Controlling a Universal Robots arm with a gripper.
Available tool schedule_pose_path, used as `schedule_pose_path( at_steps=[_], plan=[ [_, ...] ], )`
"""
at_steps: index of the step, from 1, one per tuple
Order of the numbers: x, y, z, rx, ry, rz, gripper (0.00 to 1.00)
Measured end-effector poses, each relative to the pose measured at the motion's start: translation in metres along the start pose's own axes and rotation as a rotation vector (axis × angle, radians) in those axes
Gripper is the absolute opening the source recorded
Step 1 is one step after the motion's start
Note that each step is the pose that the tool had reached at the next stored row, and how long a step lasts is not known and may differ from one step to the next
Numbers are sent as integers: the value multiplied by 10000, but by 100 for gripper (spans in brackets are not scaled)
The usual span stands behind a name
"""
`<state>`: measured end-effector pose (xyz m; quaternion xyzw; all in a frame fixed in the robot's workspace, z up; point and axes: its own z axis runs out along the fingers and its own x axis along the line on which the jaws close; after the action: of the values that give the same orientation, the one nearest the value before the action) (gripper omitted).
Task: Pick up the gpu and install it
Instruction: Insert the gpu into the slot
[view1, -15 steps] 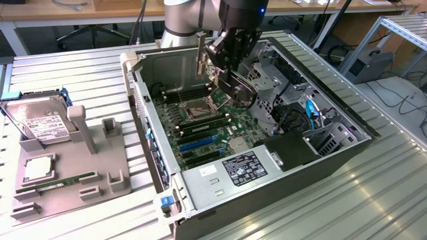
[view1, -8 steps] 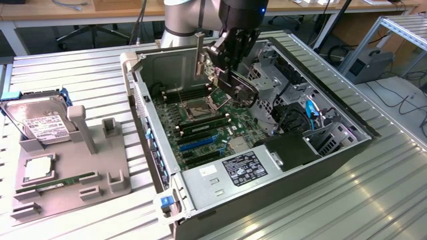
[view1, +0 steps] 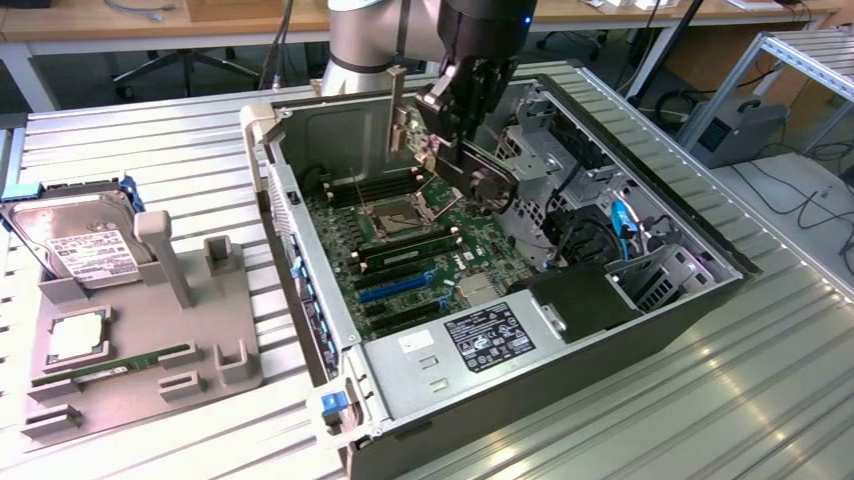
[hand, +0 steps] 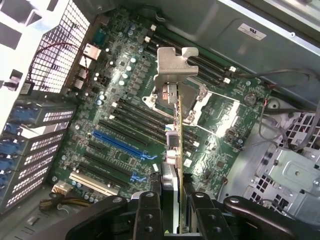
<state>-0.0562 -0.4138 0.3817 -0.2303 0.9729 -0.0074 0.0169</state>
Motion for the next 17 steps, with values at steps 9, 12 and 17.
schedule_pose_path(
  at_steps=[9, 12, 17],
  plan=[
    [0, 0, 2, -18, -14, -621, 27],
    [0, 0, 2, -24, -18, -828, 27],
    [0, 0, 4, -34, -26, -1157, 27]
  ],
)
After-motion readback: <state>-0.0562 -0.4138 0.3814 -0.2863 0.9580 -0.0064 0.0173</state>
